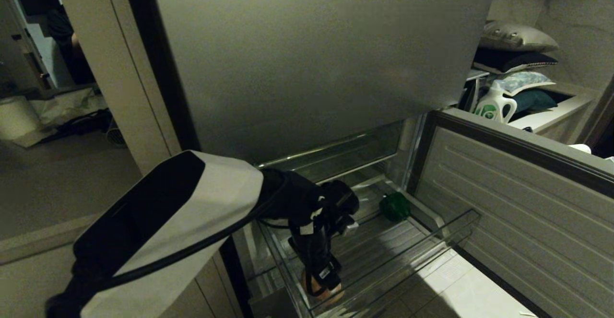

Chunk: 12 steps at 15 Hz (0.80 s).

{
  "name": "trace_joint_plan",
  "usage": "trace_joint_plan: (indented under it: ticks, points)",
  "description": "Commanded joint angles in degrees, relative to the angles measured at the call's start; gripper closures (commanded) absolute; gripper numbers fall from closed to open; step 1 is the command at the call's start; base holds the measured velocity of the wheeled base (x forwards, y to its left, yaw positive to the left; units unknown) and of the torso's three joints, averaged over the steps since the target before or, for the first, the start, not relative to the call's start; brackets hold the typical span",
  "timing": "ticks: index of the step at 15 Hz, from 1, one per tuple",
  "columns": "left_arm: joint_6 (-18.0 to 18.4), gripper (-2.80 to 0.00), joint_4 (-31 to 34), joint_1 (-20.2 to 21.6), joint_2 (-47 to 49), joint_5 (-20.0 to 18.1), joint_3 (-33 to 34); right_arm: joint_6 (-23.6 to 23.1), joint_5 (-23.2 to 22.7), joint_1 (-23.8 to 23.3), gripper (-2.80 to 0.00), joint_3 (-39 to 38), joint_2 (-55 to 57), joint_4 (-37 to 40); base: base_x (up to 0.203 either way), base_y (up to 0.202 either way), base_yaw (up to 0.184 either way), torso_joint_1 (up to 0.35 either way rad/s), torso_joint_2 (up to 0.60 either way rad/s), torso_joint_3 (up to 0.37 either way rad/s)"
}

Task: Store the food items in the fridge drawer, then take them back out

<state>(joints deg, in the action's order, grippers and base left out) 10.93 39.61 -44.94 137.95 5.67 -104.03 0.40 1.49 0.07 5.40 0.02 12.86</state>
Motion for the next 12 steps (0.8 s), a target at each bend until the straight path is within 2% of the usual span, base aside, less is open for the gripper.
trace_joint_plan:
  ticks: [1,5,12]
  points:
    - [0.1,-2.80,0.4,-0.1,-0.1,-0.3,-0.6,-0.1,0.0,0.0,0.00,0.0,-0.1,0.1,0.000,0.000,0.000,0.000,0.00,0.000]
    - [0.1,-2.80,2.8,-0.4,-1.0,-0.9,-0.4,-0.1,0.0,0.0,0.00,0.0,-0.1,0.1,0.000,0.000,0.000,0.000,0.00,0.000]
    - [-0.2,-2.80,2.8,-0.4,-0.2,-1.1,-0.7,0.0,0.0,0.0,0.00,0.0,-0.1,0.1,0.000,0.000,0.000,0.000,0.00,0.000]
